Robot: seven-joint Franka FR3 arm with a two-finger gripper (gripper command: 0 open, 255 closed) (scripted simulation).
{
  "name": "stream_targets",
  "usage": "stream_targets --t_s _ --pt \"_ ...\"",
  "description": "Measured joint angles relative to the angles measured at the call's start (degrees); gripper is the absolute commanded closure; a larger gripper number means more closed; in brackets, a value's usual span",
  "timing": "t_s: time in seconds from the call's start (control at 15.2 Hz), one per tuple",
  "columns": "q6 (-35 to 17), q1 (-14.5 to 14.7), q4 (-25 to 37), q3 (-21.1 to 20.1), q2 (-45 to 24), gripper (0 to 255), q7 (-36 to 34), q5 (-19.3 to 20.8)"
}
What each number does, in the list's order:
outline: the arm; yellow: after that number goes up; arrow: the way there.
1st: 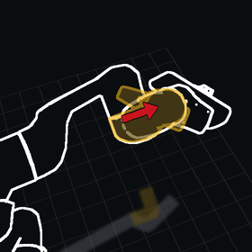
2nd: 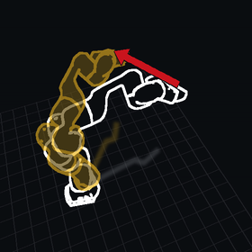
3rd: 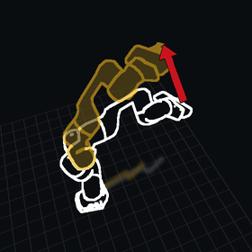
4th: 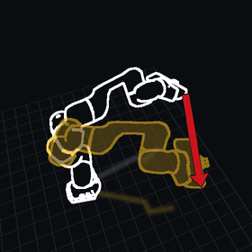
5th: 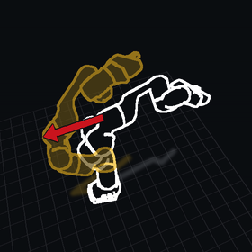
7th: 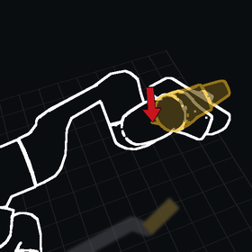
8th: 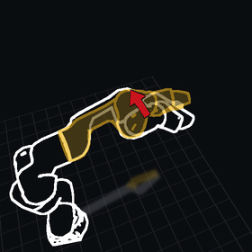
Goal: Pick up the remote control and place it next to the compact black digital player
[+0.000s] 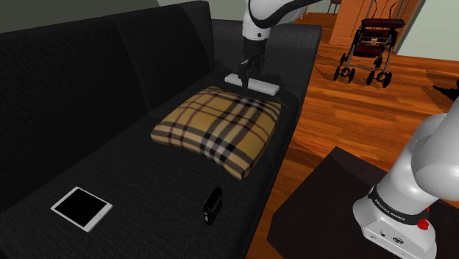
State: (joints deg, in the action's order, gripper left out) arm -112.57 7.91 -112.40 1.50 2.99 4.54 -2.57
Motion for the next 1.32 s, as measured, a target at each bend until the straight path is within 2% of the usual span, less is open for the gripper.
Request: stream_targets --t_s 0.59,1.32 --pt "-1.2 5.5 -3.0 -6.5 2.3 255 -12.0 0.2" --pt "-0.5 12.7 1.8 -14.9 -1.6 255 -28.1 1.5"
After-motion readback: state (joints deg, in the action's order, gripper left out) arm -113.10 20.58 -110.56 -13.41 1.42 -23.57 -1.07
